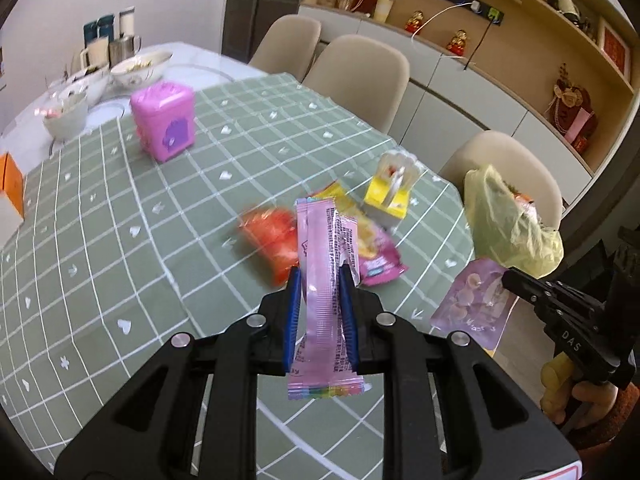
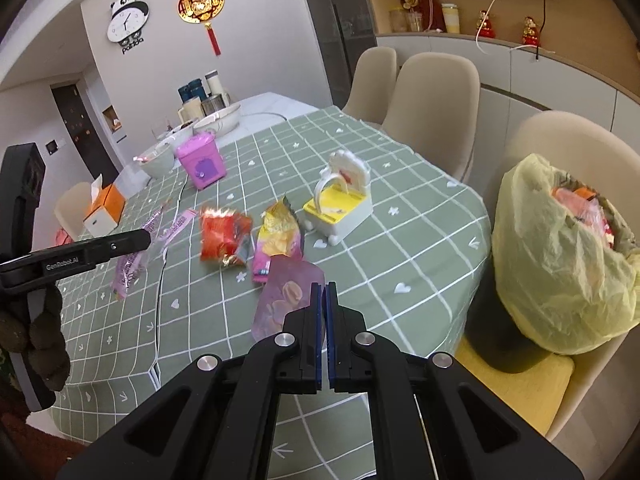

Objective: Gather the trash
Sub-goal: 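Carry the pink candy bar and purple packet over the bin with both tools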

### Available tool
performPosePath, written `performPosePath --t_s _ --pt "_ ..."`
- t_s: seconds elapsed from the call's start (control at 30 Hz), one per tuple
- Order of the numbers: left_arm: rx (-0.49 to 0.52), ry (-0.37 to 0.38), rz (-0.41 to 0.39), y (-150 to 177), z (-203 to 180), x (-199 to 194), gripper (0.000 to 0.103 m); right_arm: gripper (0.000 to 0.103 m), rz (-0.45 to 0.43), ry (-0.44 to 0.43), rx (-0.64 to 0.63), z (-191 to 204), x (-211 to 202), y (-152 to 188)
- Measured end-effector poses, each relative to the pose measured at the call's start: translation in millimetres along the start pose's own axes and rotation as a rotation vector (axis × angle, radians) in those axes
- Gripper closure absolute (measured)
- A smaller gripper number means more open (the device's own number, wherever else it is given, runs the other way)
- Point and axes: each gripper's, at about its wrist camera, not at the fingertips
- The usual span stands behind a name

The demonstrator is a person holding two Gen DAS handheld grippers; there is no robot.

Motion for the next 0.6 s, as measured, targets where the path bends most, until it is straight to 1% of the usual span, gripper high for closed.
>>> performPosePath --t_s 0.1,0.27,0.43,0.6 --pt "0.013 0.008 -0.026 -10.4 -14.5 -5.8 0.085 0.099 -0.032 0.008 -0.02 -5.7 -11.8 -10.9" --pt "0.038 0.037 -0.072 -36.9 -46.6 -14.4 0.085 0.099 -0.097 0.019 -0.043 -24.4 -38.2 -37.9" --pt "0.051 0.104 -0.119 -77.4 -88.9 -20.4 0.085 0.099 -0.174 0.056 -0.067 -50.3 -75.4 -71.4" --pt "0.112 0.164 -0.171 -105.9 -141.3 -18.5 0.085 0.099 -0.246 0.118 -0.069 -85.2 -113.0 -88.7"
Point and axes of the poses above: each gripper's, at about its wrist camera, not at the fingertips, and x roughly the way its jaws point, z to its left, y to its underside, and after that the axes turned 8 degrees about -y, right-handed
